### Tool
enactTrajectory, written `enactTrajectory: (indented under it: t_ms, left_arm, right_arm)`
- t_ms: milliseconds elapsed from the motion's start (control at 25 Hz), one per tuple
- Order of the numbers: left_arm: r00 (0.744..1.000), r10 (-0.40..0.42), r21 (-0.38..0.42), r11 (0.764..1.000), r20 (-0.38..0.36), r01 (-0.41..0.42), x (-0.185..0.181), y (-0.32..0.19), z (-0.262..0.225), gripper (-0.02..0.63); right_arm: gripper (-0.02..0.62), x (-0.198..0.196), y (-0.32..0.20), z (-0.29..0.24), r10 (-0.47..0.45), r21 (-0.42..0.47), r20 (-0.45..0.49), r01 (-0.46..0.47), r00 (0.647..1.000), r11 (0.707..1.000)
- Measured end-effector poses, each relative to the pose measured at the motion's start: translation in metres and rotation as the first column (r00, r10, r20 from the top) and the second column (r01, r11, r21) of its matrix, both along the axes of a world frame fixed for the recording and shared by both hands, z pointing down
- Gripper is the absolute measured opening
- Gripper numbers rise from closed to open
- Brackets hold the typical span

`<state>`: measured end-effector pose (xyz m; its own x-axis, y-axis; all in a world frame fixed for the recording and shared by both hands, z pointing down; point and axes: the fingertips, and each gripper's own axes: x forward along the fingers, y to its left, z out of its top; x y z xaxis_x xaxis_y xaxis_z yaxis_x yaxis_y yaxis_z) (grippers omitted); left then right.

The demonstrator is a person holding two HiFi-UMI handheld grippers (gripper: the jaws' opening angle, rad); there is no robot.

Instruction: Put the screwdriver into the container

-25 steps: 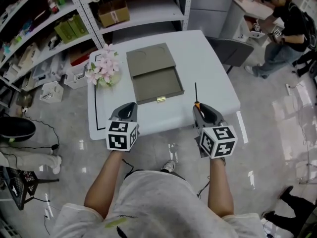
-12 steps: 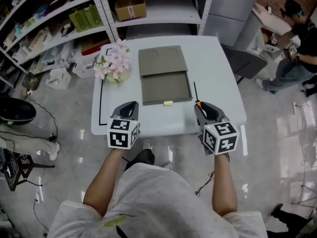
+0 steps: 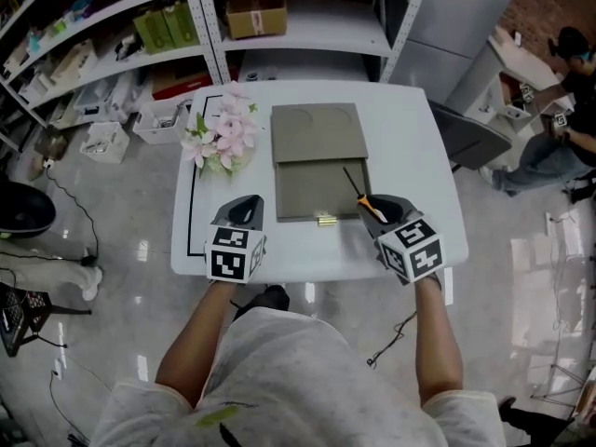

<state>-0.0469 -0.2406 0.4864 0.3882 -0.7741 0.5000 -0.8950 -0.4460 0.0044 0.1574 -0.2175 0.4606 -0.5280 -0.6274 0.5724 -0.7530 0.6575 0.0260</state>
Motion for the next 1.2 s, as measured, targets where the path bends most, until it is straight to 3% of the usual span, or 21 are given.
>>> enactTrajectory:
  t_ms: [280,560,1200]
  left_arm:
    - [1.000,0.016,-0.041,0.999,-0.014,-0.016,-0.009,-0.030,0.018,0.003]
    - [0.999,0.040,-0.076,0.996,-0.023,-0.042,-0.013,-0.051,0.034,0.003]
    - [0.998,0.049,-0.119,0.991,-0.046,-0.054,-0.018,-0.082,0.054,0.003]
  right_arm:
    - [0.075,-0.021,-0.037,0.019,-0.140,-0.070,-0.116,0.132,0.983,0.989]
    - [0.075,-0.040,-0.058,0.047,-0.273,-0.150,-0.235,0.243,0.933,0.958]
    - [0.077,-0.052,-0.067,0.113,-0.435,-0.326,-0.342,0.329,0.833,0.886]
